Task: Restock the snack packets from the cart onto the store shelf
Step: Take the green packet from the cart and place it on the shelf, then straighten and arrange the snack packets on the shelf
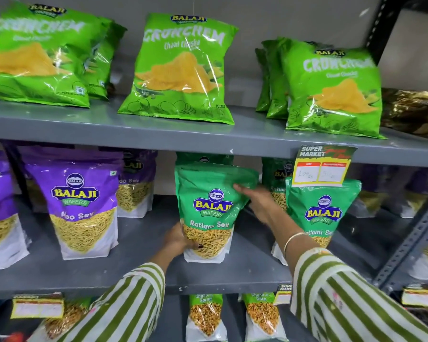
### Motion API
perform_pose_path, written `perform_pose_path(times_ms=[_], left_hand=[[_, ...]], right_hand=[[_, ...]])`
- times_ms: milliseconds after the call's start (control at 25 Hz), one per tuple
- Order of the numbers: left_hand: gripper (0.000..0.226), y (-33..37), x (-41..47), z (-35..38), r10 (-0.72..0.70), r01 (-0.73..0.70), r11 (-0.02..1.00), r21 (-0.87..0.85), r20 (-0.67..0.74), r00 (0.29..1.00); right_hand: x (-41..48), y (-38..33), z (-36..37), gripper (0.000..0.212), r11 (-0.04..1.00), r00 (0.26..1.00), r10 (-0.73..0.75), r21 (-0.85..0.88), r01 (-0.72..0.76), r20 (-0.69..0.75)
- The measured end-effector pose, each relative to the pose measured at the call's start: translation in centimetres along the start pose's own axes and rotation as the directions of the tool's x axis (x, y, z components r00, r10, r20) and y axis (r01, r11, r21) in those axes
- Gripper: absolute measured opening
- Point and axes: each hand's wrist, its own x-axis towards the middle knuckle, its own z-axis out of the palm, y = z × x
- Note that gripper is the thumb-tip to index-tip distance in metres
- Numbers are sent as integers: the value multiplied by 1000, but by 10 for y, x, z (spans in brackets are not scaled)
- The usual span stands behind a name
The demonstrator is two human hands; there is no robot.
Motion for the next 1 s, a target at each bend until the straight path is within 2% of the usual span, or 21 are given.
perform_pose_path(times_ms=[80,200,320,400,440,600,800,880,920,960,1000], left_hand=[[74,0,-2,2,-1,2,1000,12,-7,1000],[81,1,-5,3,-8,8,1000,28,-19,1000],[84,-1,-6,3,8,-8,1000,-10,-13,1000],[71,-3,-10,7,5,-7,999,-47,-46,999],[65,-4,-11,9,3,-8,998,-57,-76,997],[60,-6,-19,8,2,-4,1000,-12,-110,994],[59,-4,-27,2,-15,16,1000,15,-55,998],[62,-1,-31,-1,3,-2,1000,-30,31,1000],[65,-2,-33,-4,13,-8,999,-50,96,995],[70,-2,-35,-10,-1,5,1000,-29,133,991],[78,-5,-36,-19,-40,39,999,12,125,991]], right_hand=[[1,-25,2,46,998,995,-49,-50,44,-91],[1,-22,4,45,995,990,-93,-39,89,-108],[1,27,-5,55,999,999,29,-27,-29,27],[-2,68,-8,70,971,985,146,-202,-125,94],[-4,85,-6,69,957,980,164,-257,-131,111],[-12,113,3,59,964,997,74,-257,-72,-2],[-20,110,4,62,929,997,81,-362,-79,-9],[-25,97,4,67,876,987,161,-464,-131,25],[-25,90,5,68,806,962,270,-555,-206,34],[-23,85,6,67,681,910,413,-673,-288,30],[-22,79,9,65,514,826,563,-788,-339,12]])
